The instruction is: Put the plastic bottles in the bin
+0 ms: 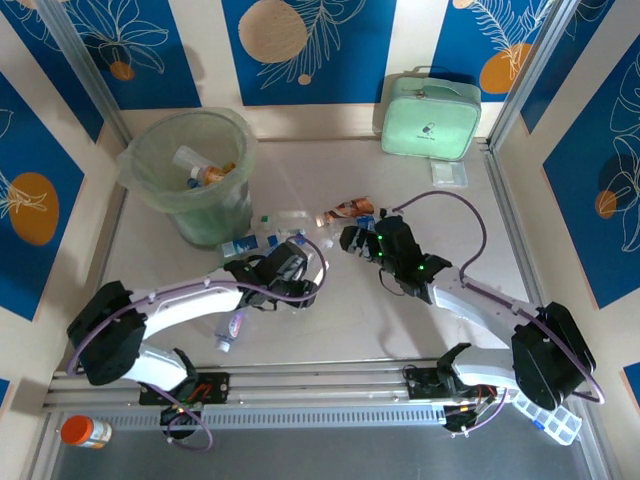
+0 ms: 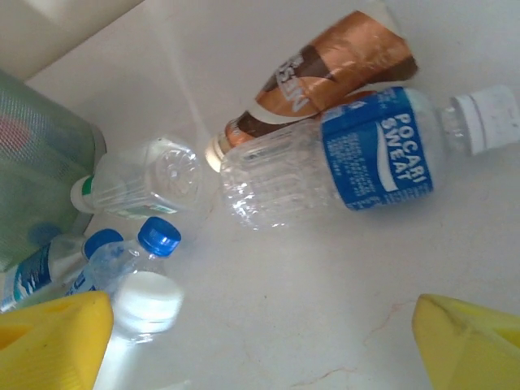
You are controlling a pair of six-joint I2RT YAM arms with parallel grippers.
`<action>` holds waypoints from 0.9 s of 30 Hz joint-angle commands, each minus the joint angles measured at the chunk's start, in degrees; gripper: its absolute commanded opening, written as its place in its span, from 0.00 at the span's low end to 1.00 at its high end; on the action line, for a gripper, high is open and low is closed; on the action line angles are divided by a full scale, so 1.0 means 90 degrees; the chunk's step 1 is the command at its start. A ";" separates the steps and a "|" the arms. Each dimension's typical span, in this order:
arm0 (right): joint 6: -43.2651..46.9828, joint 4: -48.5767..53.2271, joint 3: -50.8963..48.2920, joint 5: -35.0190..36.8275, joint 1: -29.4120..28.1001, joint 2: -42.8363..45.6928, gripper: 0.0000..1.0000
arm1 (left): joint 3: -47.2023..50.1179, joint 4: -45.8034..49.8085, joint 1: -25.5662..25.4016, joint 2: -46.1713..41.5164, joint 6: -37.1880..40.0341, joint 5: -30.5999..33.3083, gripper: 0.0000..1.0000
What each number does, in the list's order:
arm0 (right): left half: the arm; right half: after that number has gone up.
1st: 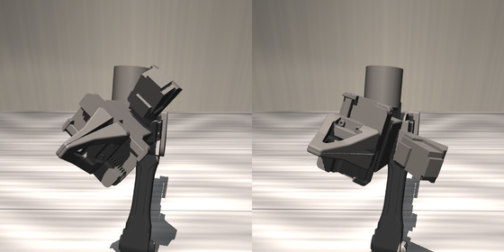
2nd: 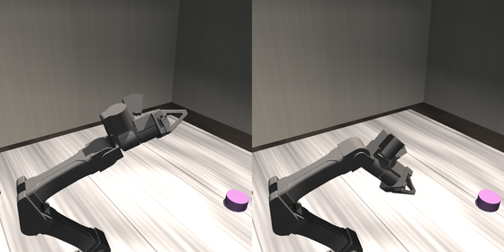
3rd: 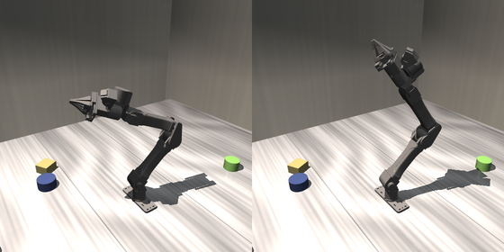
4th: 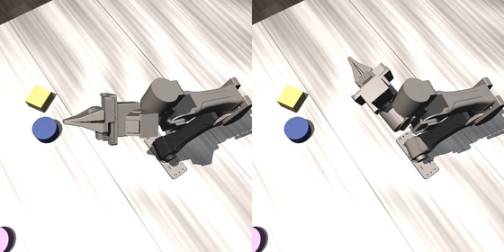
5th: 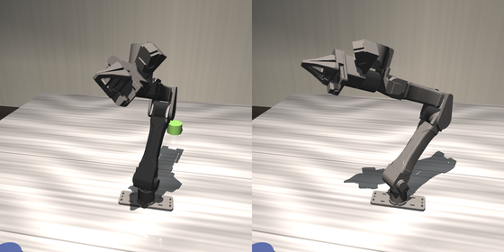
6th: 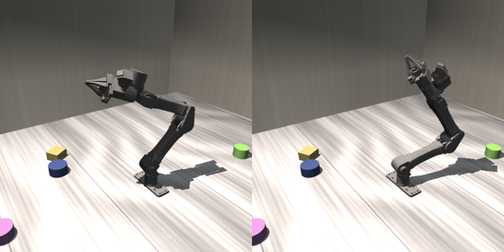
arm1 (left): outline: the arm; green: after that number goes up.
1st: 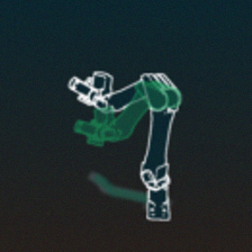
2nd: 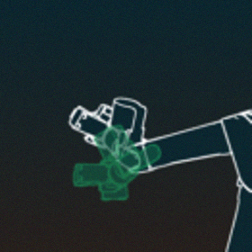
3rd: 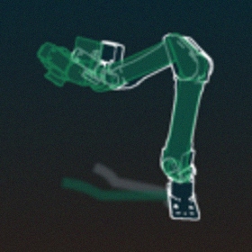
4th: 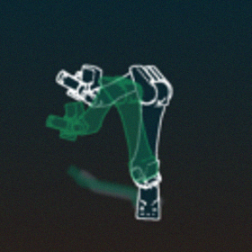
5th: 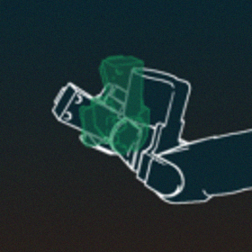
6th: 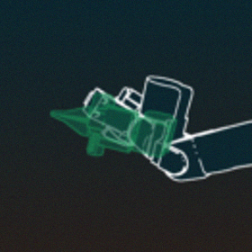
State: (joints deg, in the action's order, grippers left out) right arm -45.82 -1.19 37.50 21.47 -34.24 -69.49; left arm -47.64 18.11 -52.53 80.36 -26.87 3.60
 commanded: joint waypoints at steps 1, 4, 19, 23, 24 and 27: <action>-0.0423 -0.0713 -0.0267 -0.0972 0.0149 0.0218 0.95 | 0.0264 -0.0767 -0.0032 -0.0471 0.0151 -0.0274 0.56; -0.0377 -0.1260 -0.0403 -0.1563 0.0201 0.0186 0.97 | 0.0756 -0.1448 0.0038 -0.0883 0.0117 -0.0546 0.56; -0.0375 -0.2392 0.0025 -0.3724 -0.0009 -0.1020 0.95 | 0.1506 -0.2196 0.0407 -0.1731 0.0002 -0.0854 0.54; -0.0371 -0.2529 0.0288 -0.4171 -0.0204 -0.1578 0.89 | 0.1649 -0.2097 0.0420 -0.2131 0.0099 -0.0491 0.55; -0.0360 -0.2551 0.0345 -0.4232 -0.0263 -0.1662 0.88 | 0.1671 -0.2092 0.0427 -0.2174 0.0117 -0.0471 0.55; -0.0274 -0.2477 0.0501 -0.4348 -0.0436 -0.1808 0.84 | 0.1649 -0.1988 0.0427 -0.2116 0.0168 -0.0372 0.55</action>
State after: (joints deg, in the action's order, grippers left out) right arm -49.34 -24.84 40.69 -14.22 -36.84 -84.33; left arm -32.34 2.46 -49.12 62.30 -26.72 -1.56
